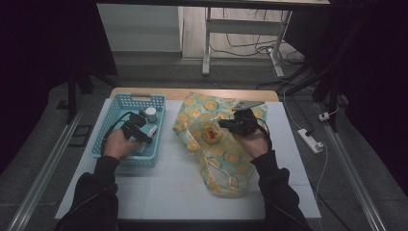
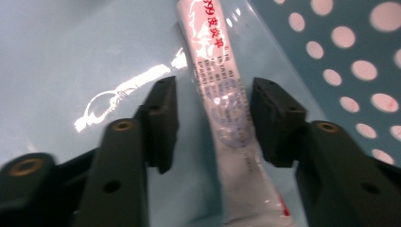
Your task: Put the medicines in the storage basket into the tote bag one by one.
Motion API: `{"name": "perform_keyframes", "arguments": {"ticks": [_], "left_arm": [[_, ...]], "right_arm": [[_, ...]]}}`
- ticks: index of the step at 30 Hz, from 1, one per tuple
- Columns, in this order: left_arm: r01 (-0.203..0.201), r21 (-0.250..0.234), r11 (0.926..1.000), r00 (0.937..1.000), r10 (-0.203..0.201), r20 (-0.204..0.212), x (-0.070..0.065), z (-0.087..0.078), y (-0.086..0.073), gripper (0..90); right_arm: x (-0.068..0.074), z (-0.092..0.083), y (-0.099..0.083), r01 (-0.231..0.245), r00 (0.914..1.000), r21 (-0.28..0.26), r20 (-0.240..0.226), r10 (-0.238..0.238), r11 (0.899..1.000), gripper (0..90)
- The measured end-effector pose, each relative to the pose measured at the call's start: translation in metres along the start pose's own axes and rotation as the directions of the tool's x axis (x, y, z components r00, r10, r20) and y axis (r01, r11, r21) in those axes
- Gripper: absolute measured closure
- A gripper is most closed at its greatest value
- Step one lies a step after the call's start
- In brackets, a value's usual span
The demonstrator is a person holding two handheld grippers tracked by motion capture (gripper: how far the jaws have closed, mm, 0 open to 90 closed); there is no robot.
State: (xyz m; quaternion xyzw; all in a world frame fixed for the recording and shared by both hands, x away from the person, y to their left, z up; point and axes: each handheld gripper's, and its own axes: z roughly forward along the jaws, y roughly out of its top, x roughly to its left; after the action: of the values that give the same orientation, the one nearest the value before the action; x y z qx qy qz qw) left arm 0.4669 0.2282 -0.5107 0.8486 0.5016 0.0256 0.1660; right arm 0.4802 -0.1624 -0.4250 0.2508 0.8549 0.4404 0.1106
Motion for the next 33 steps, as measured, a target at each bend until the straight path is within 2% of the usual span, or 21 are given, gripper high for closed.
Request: {"name": "perform_keyframes", "arguments": {"ticks": [4,11,15,20,24,26,30,33], "left_arm": [[0.024,0.005,0.9997,0.9997,-0.024,-0.008,-0.001,-0.001,0.000,69.9],[0.077,0.000,0.9970,0.9968,-0.077,0.023,0.004,-0.001,0.000,71.1],[0.092,-0.018,0.9956,0.9957,-0.092,0.013,0.004,-0.004,0.000,71.2],[0.066,-0.099,0.9929,0.9977,-0.067,-0.012,0.005,-0.017,0.000,71.3],[0.066,-0.159,0.9850,0.9977,-0.068,-0.002,0.005,-0.030,0.000,71.3],[0.064,-0.178,0.9820,0.9980,-0.063,0.012,0.005,-0.037,0.000,71.2],[0.060,-0.206,0.9766,0.9982,-0.058,0.015,0.003,-0.049,0.000,71.3],[0.044,-0.216,0.9754,0.9990,-0.044,0.002,0.000,-0.055,0.000,71.3]], "right_arm": [[0.000,0.000,0.000,0.001,1.0000,-0.001,-0.001,-0.001,1.000,90.0],[0.001,-0.001,0.001,0.001,1.0000,-0.006,0.003,-0.001,1.000,90.0],[0.001,-0.002,0.001,0.003,1.0000,-0.010,0.003,-0.003,1.000,90.0],[0.001,-0.003,0.002,0.004,1.0000,-0.015,0.003,-0.004,1.000,90.0],[0.002,-0.004,0.002,0.004,1.0000,-0.019,0.003,-0.004,1.000,90.0],[0.002,-0.004,0.003,0.005,1.0000,-0.021,0.003,-0.005,1.000,90.0],[0.002,-0.005,0.003,0.005,1.0000,-0.025,0.004,-0.005,1.000,90.0],[0.002,-0.006,0.003,0.004,1.0000,-0.028,0.005,-0.004,1.000,90.0]]}}
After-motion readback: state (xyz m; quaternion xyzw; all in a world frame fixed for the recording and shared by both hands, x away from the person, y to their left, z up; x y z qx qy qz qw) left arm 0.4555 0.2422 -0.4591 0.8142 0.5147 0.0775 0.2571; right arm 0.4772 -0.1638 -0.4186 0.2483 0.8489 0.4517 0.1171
